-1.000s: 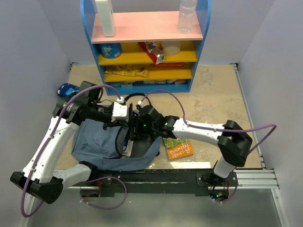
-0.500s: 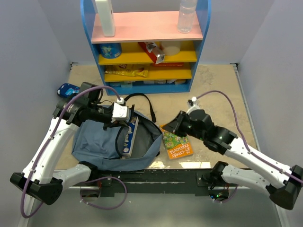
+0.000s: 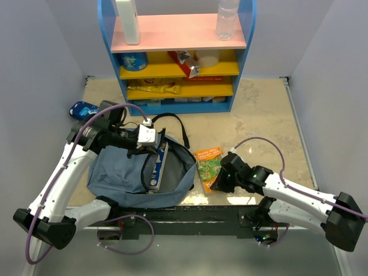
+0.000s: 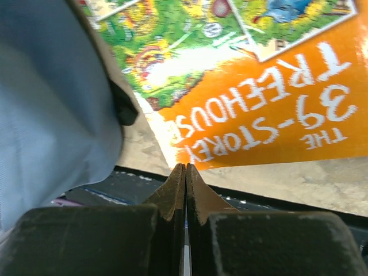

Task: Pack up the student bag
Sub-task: Place the book in the student bag, then adjust the book at the center of the board.

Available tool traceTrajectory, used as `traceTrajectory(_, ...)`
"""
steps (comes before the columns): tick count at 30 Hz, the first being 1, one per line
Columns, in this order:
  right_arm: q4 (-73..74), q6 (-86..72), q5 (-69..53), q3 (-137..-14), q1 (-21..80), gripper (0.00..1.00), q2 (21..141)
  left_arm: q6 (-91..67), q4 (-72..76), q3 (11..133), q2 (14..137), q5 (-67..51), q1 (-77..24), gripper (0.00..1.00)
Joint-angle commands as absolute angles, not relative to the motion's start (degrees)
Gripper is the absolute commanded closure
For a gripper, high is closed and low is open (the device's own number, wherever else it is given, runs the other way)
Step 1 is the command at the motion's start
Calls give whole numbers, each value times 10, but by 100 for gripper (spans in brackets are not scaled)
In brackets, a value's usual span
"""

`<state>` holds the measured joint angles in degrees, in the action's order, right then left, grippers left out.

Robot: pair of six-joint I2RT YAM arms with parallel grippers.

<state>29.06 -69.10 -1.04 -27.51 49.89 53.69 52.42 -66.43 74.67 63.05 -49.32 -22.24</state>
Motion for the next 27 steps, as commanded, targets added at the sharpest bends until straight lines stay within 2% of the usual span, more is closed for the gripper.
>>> traceTrajectory(1, 330, -705, 11, -272, 502, 100, 547, 514, -628, 744, 619, -519, -221, 100)
traceTrajectory(9, 366, -738, 19, -235, 502, 100, 517, 528, -633, 734, 621, -517, -221, 100)
traceTrajectory(14, 366, -803, 84, -228, 501, 100, 520, 534, -632, 730, 623, -528, -221, 100)
traceTrajectory(16, 345, -810, 134, -253, 496, 100, 556, 534, -628, 722, 621, -527, -221, 100)
traceTrajectory(19, 324, -758, 153, -306, 437, 100, 645, 540, -634, 721, 618, -521, -221, 100)
traceTrajectory(23, 233, -653, 113, -323, 279, 99, 738, 559, -649, 721, 610, -505, -221, 100)
traceTrajectory(27, 220, -589, 131, -413, 185, 100, 827, 576, -655, 700, 588, -492, -221, 100)
